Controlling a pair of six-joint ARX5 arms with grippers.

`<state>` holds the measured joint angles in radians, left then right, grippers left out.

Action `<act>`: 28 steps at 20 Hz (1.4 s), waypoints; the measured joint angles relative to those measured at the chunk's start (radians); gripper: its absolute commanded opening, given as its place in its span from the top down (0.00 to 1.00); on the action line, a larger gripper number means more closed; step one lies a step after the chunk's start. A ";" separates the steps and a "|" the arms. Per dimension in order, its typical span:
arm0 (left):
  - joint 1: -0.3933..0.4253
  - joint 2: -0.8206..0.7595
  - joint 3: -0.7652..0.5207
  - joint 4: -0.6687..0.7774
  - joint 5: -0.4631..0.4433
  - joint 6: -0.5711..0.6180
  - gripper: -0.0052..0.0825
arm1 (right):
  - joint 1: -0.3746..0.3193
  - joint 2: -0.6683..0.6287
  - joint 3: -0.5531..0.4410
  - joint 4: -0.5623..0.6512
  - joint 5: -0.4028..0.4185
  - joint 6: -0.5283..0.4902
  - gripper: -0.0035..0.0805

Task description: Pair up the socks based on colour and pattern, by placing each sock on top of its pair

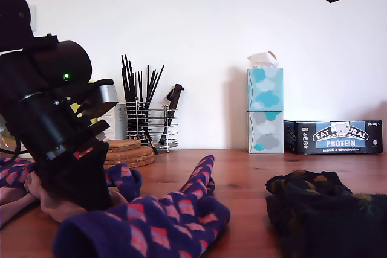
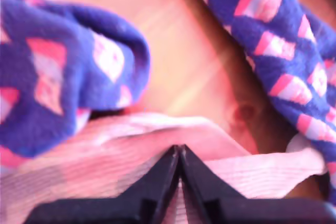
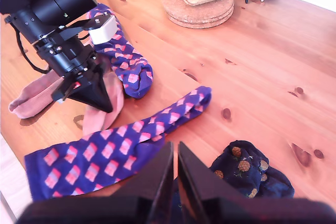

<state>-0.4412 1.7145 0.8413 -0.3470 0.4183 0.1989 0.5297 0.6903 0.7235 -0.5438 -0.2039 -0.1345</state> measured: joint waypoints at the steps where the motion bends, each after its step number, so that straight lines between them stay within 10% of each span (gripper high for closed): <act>1: 0.000 -0.003 0.006 -0.027 -0.013 0.007 0.96 | 0.000 0.000 0.000 0.000 0.000 0.000 0.97; 14: -0.003 -0.010 0.103 -0.283 -0.228 0.032 0.96 | 0.018 0.019 0.000 0.036 -0.204 0.055 0.97; 23: -0.002 0.003 0.117 -0.330 -0.164 0.021 0.96 | 0.163 0.509 0.027 0.178 -0.257 0.203 0.97; 28: -0.002 0.003 0.118 -0.338 -0.120 0.022 0.96 | 0.220 0.747 0.226 0.225 -0.257 0.214 0.97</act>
<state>-0.4435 1.7176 0.9592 -0.6846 0.2985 0.2211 0.7494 1.4376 0.9493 -0.3187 -0.4614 0.0799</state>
